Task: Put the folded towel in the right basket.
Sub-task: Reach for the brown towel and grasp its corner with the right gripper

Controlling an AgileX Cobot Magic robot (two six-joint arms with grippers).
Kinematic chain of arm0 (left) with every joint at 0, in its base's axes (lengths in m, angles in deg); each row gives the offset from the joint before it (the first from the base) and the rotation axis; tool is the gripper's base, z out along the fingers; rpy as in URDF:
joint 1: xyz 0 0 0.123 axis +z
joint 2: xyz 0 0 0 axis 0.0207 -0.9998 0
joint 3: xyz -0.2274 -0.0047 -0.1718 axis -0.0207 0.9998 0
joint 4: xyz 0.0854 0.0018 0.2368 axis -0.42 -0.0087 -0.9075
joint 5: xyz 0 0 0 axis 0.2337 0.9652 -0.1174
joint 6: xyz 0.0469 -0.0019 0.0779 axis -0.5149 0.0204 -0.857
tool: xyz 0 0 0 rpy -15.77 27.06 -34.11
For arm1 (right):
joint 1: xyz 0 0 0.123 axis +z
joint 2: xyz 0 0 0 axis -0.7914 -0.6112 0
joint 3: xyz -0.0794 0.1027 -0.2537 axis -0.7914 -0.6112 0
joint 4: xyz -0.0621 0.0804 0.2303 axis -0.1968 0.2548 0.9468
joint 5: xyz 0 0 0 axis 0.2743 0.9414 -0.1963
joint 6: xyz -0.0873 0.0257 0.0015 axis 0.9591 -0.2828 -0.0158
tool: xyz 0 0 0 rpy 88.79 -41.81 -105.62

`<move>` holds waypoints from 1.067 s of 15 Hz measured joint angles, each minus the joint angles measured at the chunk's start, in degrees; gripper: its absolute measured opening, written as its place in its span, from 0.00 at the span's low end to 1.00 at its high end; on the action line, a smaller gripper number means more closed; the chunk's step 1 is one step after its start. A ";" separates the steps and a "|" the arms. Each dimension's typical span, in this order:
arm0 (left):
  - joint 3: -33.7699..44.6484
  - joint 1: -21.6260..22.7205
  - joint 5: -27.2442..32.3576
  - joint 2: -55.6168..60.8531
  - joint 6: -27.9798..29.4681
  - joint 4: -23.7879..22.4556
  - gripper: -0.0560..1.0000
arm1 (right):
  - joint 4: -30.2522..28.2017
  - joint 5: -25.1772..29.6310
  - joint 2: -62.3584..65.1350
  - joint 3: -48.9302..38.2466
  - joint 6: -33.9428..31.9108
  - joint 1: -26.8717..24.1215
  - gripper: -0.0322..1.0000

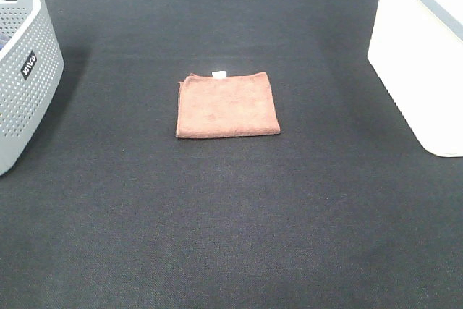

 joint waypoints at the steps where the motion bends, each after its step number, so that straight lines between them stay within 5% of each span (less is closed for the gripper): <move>1: 0.00 0.00 0.00 0.00 0.00 0.00 0.88 | 0.00 0.00 0.00 0.00 0.00 0.00 0.71; 16: 0.00 0.00 0.00 0.00 0.00 0.00 0.88 | 0.00 0.00 0.00 0.00 0.00 0.00 0.71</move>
